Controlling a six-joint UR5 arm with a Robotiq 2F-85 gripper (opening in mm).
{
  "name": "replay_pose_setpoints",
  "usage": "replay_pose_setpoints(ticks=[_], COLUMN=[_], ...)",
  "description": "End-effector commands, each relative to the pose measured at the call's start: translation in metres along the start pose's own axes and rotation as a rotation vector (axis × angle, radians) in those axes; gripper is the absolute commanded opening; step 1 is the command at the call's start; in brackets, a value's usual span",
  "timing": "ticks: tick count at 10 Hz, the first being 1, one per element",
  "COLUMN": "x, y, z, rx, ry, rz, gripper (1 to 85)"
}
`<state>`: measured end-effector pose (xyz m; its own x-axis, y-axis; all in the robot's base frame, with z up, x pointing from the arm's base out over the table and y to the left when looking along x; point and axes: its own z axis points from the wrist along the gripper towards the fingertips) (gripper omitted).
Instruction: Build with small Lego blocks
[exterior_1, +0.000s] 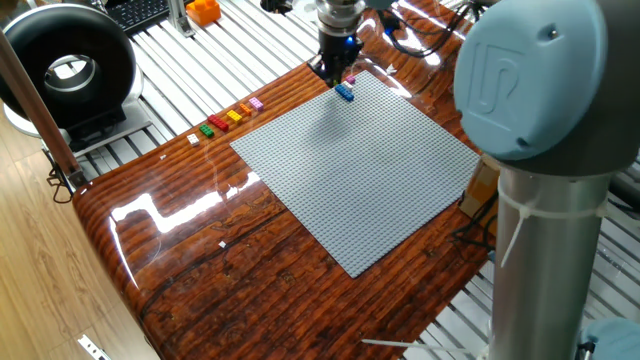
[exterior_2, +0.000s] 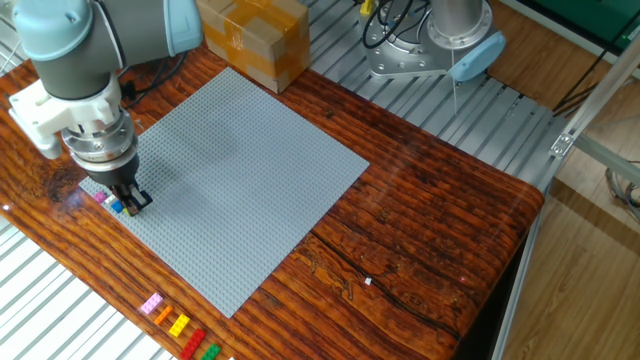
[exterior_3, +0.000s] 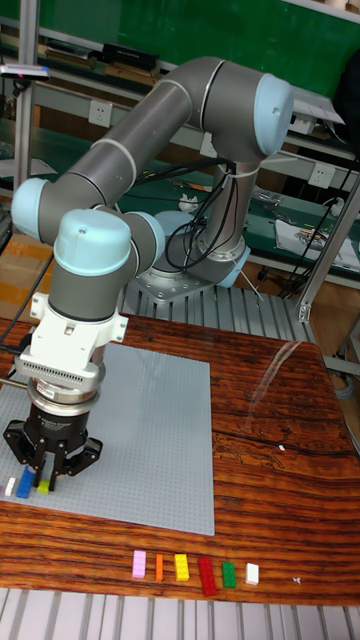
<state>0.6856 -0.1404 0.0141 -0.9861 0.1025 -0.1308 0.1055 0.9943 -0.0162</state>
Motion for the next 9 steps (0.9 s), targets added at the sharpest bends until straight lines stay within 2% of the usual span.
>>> replay_pose_setpoints(ticks=[1,9], x=[-0.0015,-0.0025], y=[-0.0001,-0.0007], z=[-0.0002,0.0026], rx=[-0.007,-0.016], ry=[-0.006,-0.013], rz=[0.006,0.001], gripper=[1.0,1.0])
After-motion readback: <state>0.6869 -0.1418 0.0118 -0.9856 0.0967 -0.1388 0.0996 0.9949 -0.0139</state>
